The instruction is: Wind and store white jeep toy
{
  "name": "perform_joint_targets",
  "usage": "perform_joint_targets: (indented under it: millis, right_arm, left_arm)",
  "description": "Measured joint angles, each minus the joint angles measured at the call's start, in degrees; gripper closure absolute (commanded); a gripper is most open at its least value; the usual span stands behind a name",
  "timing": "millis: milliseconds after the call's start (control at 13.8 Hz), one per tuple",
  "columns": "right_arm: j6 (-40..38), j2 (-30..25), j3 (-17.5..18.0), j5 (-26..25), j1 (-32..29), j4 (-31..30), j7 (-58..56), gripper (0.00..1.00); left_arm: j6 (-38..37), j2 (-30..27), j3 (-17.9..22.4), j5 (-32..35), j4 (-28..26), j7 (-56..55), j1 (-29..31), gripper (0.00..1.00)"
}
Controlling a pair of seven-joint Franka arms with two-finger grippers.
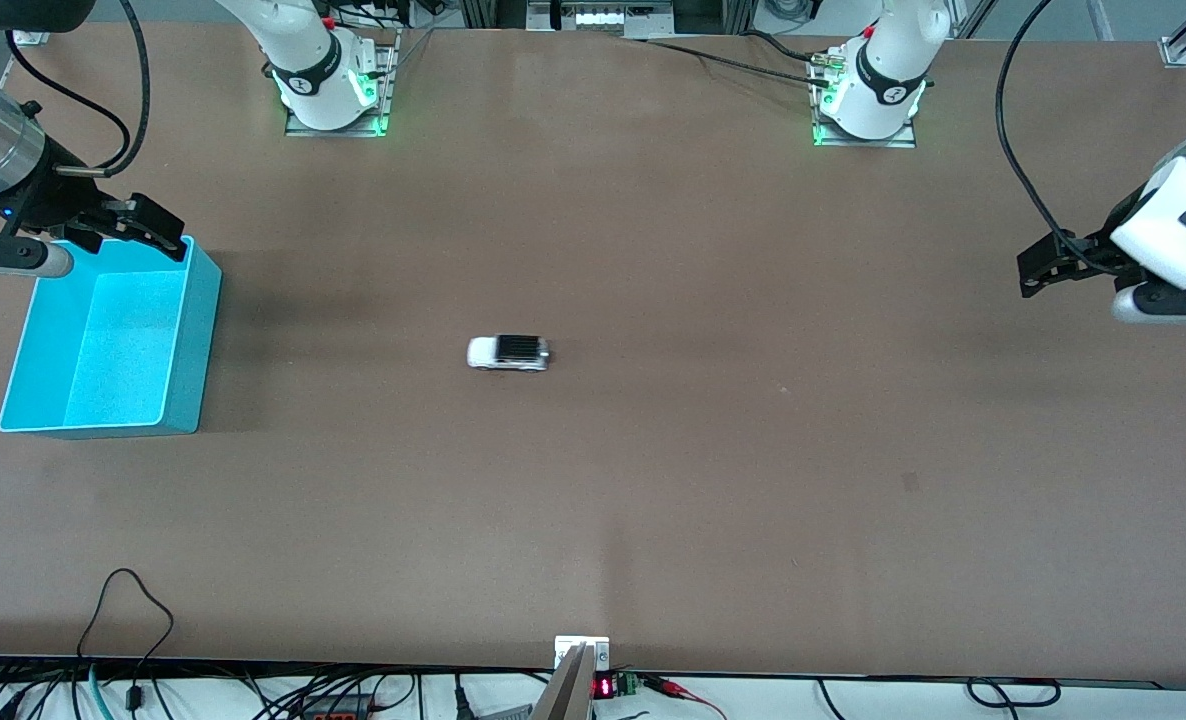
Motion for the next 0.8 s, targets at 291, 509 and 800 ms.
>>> perform_joint_targets:
  millis: [291,509,800]
  right_arm:
    - [0.00,0.00,0.00,0.00,0.01,0.00,0.00,0.00]
    - [0.00,0.00,0.00,0.00,0.01,0.00,0.00,0.00]
    - [0.00,0.00,-0.06,0.00,0.01,0.01,0.00,0.00]
  left_arm:
    - [1.41,-4.26,4.00,-4.36,-7.16,0.07,-0.27,0.00]
    - [1.17,-4.37,3.00,-4.34,-7.19,-0.02,-0.97,0.00]
    - [1.10,-4.45,2.63,-4.34,-7.17,-0.03,-1.01,0.00]
